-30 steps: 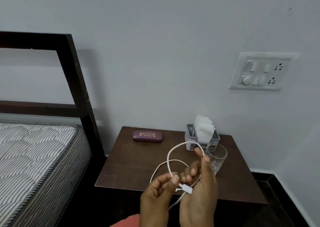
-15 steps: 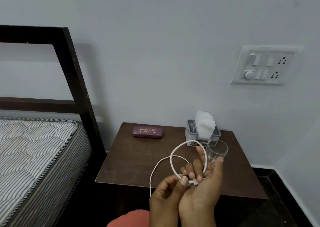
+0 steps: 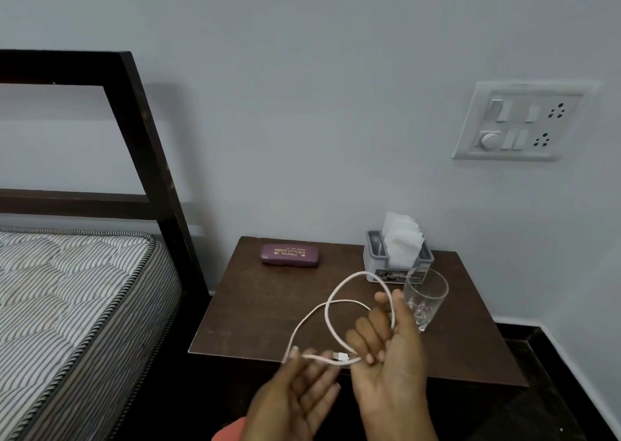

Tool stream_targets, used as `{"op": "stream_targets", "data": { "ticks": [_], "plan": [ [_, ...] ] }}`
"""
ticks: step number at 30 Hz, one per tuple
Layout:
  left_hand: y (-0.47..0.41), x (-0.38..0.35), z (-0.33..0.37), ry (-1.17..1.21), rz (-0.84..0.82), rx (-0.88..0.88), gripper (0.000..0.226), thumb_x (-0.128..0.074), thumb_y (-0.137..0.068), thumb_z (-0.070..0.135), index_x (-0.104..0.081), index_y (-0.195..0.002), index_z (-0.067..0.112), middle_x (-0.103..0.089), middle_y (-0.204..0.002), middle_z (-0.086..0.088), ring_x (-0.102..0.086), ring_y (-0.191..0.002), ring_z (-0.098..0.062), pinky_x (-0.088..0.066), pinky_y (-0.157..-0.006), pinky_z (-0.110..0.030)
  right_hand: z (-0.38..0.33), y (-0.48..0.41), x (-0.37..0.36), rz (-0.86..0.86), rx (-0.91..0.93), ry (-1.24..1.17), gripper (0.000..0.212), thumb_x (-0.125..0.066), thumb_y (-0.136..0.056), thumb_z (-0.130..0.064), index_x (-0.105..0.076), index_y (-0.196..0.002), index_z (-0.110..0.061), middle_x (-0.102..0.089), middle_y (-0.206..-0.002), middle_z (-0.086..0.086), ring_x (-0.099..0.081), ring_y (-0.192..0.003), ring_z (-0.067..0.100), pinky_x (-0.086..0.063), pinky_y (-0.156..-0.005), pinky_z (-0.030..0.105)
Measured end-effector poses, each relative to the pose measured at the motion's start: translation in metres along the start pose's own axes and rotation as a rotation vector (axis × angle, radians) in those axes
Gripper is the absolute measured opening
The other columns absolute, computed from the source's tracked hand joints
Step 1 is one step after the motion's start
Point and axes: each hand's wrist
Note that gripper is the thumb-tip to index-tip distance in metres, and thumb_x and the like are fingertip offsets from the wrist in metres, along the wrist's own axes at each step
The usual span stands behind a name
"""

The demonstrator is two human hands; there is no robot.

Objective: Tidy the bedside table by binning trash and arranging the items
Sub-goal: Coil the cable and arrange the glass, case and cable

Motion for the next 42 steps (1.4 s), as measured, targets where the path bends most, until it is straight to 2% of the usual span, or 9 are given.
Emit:
{"op": "stream_targets", "data": {
  "ticks": [5, 14, 18, 21, 26, 29, 34, 39, 42],
  "plan": [
    [-0.011, 0.009, 0.039, 0.139, 0.072, -0.172, 0.017, -0.041, -0.096, 0.005, -0.055, -0.09, -0.002, -0.065, -0.091, -0.016, -0.071, -0.055, -0.018, -0.058, -0.047, -0.031, -0.008, -0.004, 0.014, -0.141, -0.311, 0.133, 0.033, -0.049, -0.089, -0.028, -0.056, -0.065, -0.007, -0.017, -0.034, -0.008, -0.015, -0.023, 0.001, -0.013, -0.028, 0.006],
    [0.015, -0.011, 0.087, -0.66, -0.128, -0.52, 0.024, -0.063, -0.083, 0.007, -0.07, -0.101, 0.02, -0.076, -0.085, -0.006, -0.072, -0.083, -0.013, -0.057, -0.072, -0.021, 0.003, -0.003, 0.018, -0.245, -0.434, 0.613, 0.031, -0.052, -0.091, -0.03, -0.06, -0.072, -0.007, -0.015, -0.042, -0.007, -0.011, -0.031, 0.002, -0.011, -0.033, 0.009],
    [0.028, -0.023, 0.088, -0.896, -0.206, -0.622, 0.02, -0.065, -0.082, 0.011, -0.075, -0.093, 0.023, -0.077, -0.085, 0.002, -0.068, -0.078, 0.0, -0.048, -0.07, -0.01, 0.011, -0.001, 0.01, -0.265, -0.435, 0.554, 0.039, -0.05, -0.09, -0.042, -0.063, -0.079, -0.007, -0.017, -0.041, -0.006, -0.012, -0.03, 0.003, -0.009, -0.035, 0.01],
    [0.025, -0.021, 0.088, -0.915, -0.206, -0.663, 0.015, -0.066, -0.081, 0.01, -0.076, -0.088, 0.019, -0.077, -0.085, 0.003, -0.071, -0.084, -0.005, -0.051, -0.075, -0.011, 0.01, 0.0, 0.007, -0.324, -0.437, 0.446, 0.031, -0.048, -0.084, -0.034, -0.062, -0.082, -0.007, -0.016, -0.04, -0.006, -0.011, -0.029, 0.003, -0.009, -0.034, 0.009],
    [0.017, -0.019, 0.084, -0.879, -0.239, -0.678, 0.016, -0.065, -0.08, 0.008, -0.077, -0.087, 0.016, -0.076, -0.09, 0.003, -0.07, -0.088, -0.005, -0.05, -0.076, -0.011, 0.006, 0.007, 0.003, -0.46, -0.389, 0.479, 0.014, -0.054, -0.079, -0.021, -0.062, -0.083, -0.011, -0.018, -0.042, -0.007, -0.012, -0.032, 0.002, -0.008, -0.036, 0.013],
    [0.016, -0.023, 0.081, -0.873, -0.327, -0.604, 0.019, -0.059, -0.085, 0.009, -0.076, -0.093, 0.014, -0.075, -0.098, 0.002, -0.068, -0.094, -0.006, -0.05, -0.076, -0.013, 0.006, 0.009, -0.001, -0.477, -0.357, 0.576, 0.034, -0.06, -0.084, -0.048, -0.069, -0.095, -0.016, -0.018, -0.044, -0.006, -0.012, -0.034, 0.003, -0.006, -0.038, 0.016],
    [0.011, -0.03, 0.081, -0.993, -0.459, -0.492, 0.026, -0.047, -0.095, 0.018, -0.071, -0.105, 0.012, -0.073, -0.107, -0.001, -0.064, -0.108, -0.01, -0.047, -0.093, -0.023, 0.006, 0.003, -0.001, -0.416, -0.358, 0.579, 0.069, -0.035, -0.076, -0.073, -0.07, -0.104, -0.021, -0.017, -0.042, -0.004, -0.012, -0.031, 0.004, -0.009, -0.037, 0.013],
    [0.002, -0.039, 0.084, -1.1, -0.477, -0.484, 0.023, -0.051, -0.094, 0.017, -0.072, -0.103, 0.011, -0.072, -0.104, -0.011, -0.062, -0.096, -0.016, -0.046, -0.091, -0.032, 0.007, 0.0, -0.002, -0.379, -0.363, 0.568, 0.074, -0.027, -0.078, -0.077, -0.071, -0.101, -0.022, -0.016, -0.042, -0.003, -0.011, -0.031, 0.004, -0.008, -0.038, 0.013],
    [0.0, -0.046, 0.086, -1.159, -0.497, -0.515, 0.021, -0.053, -0.093, 0.016, -0.074, -0.098, 0.016, -0.072, -0.085, -0.003, -0.055, -0.077, -0.006, -0.043, -0.071, -0.016, 0.006, 0.001, -0.004, -0.369, -0.372, 0.56, 0.075, -0.025, -0.079, -0.076, -0.07, -0.103, -0.02, -0.016, -0.043, -0.003, -0.01, -0.032, 0.004, -0.006, -0.04, 0.015]
  ]
}}
Point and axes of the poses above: each hand's wrist, its own y-axis away from the middle knuckle, its own x-axis out of the back of the hand, z = x × y
